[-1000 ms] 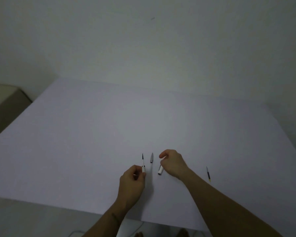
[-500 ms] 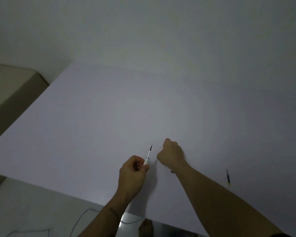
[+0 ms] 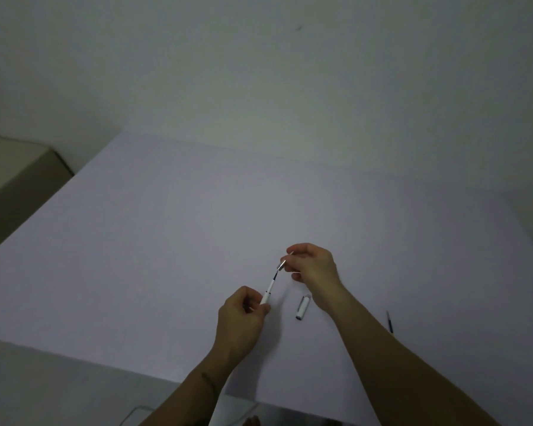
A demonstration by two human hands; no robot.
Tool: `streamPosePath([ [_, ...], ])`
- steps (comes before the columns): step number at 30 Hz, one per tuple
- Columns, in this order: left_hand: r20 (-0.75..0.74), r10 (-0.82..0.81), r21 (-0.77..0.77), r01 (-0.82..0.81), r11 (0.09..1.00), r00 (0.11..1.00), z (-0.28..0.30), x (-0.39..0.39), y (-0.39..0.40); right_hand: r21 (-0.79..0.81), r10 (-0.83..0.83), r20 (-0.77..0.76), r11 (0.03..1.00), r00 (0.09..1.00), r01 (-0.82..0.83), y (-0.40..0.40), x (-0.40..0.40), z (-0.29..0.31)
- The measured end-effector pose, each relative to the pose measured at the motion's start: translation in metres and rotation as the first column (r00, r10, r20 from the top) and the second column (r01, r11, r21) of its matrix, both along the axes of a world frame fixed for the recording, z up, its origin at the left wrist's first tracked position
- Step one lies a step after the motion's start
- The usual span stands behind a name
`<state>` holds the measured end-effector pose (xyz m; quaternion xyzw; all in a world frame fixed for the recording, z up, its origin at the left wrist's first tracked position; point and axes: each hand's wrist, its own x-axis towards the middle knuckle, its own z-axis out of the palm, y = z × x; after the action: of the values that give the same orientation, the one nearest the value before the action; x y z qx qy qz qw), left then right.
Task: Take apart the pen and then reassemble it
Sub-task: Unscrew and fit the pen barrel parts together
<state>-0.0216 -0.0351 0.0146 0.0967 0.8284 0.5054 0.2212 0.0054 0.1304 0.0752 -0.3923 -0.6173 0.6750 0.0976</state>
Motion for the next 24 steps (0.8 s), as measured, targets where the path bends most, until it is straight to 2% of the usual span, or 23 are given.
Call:
streamPosePath([
  [13,-0.057,-0.066,0.034,0.068,0.997,0.996,0.017,0.014,-0.002,0.06,0.111,0.048,0.992,0.993,-0.113,-0.02,0.031,0.003],
  [19,-0.095,-0.1,0.105,0.11,0.988,0.99,0.029,0.019,-0.001,0.096,0.098,0.072,0.99,0.993,-0.105,-0.02,0.042,0.005],
  [24,-0.138,-0.109,0.131,0.128,0.983,0.984,0.029,0.028,-0.002,0.142,0.177,0.138,0.97,0.974,-0.197,-0.022,0.053,0.008],
])
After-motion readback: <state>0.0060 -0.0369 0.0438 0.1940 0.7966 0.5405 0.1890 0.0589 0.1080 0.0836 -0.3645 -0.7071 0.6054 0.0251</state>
